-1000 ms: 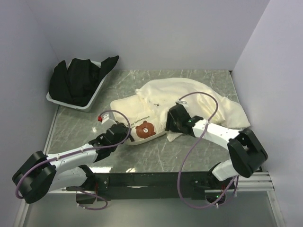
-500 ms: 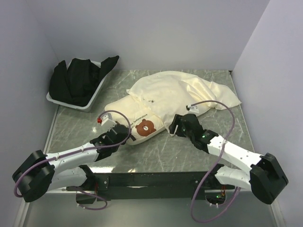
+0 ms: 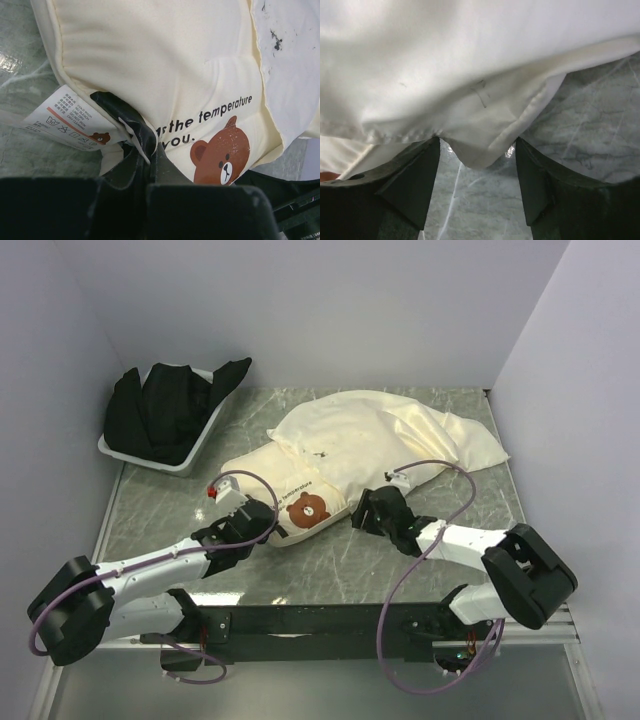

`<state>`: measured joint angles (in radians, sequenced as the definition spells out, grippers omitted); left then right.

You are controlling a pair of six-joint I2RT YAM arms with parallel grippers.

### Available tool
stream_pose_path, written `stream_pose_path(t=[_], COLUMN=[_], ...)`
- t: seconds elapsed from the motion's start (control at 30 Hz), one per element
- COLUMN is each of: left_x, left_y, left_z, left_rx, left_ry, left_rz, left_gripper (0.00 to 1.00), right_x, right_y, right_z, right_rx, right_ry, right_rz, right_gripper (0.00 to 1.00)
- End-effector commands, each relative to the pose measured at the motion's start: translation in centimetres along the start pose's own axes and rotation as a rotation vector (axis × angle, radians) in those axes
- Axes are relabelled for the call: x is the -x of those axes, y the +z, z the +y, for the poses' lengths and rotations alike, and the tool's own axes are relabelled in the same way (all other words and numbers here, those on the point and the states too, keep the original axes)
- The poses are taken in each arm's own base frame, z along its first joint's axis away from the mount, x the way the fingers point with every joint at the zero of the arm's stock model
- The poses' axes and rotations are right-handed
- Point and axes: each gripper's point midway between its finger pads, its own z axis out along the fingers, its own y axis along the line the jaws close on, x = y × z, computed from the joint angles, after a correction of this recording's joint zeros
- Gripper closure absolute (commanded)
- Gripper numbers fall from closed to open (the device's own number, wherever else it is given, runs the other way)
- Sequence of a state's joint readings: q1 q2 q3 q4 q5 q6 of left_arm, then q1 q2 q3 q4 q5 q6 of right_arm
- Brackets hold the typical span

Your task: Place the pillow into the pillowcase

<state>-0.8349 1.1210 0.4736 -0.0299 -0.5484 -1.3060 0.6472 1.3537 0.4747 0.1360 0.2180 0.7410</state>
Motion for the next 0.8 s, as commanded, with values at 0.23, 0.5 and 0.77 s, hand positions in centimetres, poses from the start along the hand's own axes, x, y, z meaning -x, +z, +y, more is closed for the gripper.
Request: stream_pose_path(t=[0.23, 0.5, 0.77], left_x=[-0.1, -1.2, -2.7], left_y=[-1.2, 0.2, 0.5], left_z=[-3.0, -7.7, -7.5], left_rx=[-0.090, -0.047, -0.054], left_ry=[-0.045, 0.018, 0.060], left_rz=[0.035, -0.036, -0.009], left_gripper=[0.99, 0.99, 0.99], right_x=[1.3, -5.5, -1.5], right_y=[0.0, -6.1, -8.5], right_z=[2.5, 13.5, 12.5], right_rx=[0.061, 0.270, 0.261], right_ry=[0.027, -0.222, -0.227], right_rz=[-0.022, 0.097, 0.031], right_gripper=[1.00, 1.00, 1.00])
